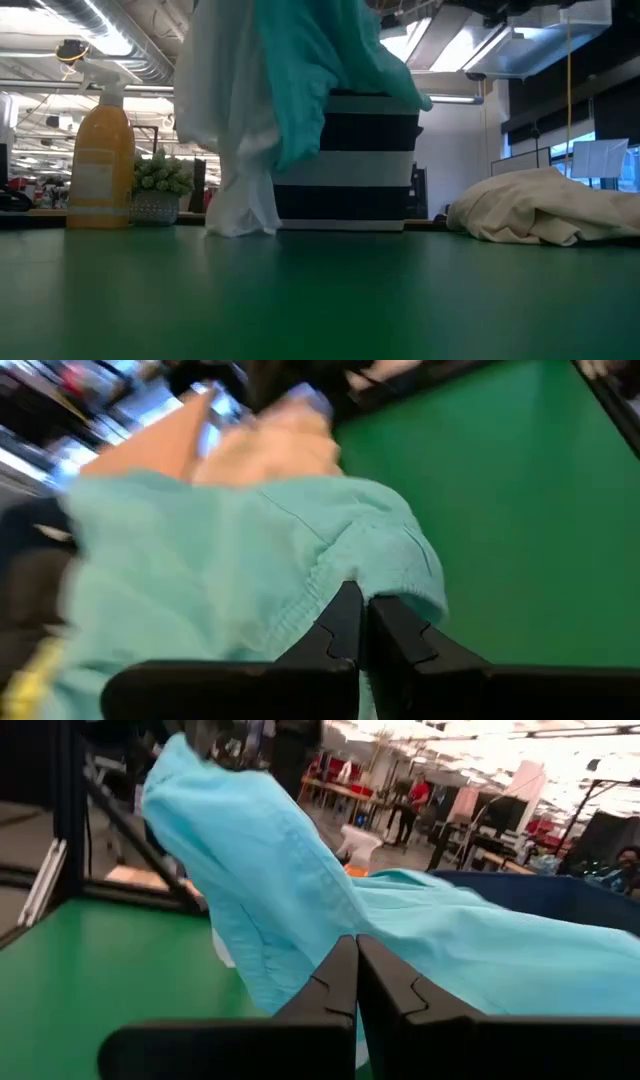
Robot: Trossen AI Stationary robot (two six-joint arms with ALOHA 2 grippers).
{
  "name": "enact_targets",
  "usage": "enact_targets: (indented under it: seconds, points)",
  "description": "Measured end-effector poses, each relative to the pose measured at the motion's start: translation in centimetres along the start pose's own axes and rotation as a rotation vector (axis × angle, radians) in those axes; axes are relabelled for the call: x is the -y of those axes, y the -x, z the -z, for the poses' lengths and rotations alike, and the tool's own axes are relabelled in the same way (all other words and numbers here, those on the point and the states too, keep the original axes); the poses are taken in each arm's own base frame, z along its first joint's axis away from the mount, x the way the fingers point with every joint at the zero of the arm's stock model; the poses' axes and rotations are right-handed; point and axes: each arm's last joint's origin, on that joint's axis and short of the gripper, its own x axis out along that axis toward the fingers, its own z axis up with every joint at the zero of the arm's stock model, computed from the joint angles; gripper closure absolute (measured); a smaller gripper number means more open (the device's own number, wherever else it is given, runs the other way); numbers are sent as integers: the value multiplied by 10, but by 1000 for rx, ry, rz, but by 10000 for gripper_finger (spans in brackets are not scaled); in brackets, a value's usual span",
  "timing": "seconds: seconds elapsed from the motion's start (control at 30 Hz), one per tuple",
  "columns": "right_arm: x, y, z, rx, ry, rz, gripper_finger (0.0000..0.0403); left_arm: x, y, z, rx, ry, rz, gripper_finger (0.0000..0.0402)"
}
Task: Fold laundry
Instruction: Fold the blue shorts
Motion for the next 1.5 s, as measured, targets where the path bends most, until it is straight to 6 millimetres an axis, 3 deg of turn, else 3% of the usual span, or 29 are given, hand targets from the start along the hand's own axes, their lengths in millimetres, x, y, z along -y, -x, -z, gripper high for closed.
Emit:
enact_targets:
  seconds: [0.17,0.43,0.83,0.97,1.1,1.27,1.5]
  points:
    - [-9,-13,5,-53,23,-15,397,20,-15,25,-98,59,98,401]
    - [-12,-16,10,-83,-19,-21,397,45,-35,61,-302,215,346,401]
    - [-12,-16,10,-83,-15,-22,397,77,-23,59,-258,226,721,401]
    - [-12,-16,10,-83,-16,-22,397,75,-24,60,-240,221,640,401]
    - [-12,-16,10,-83,-36,-21,397,67,-30,62,-212,208,430,390]
    - [-12,-16,10,-82,-52,-29,397,47,-43,67,-236,196,206,365]
    - [-13,-16,13,-109,-38,-34,397,9,-69,74,-340,185,68,298]
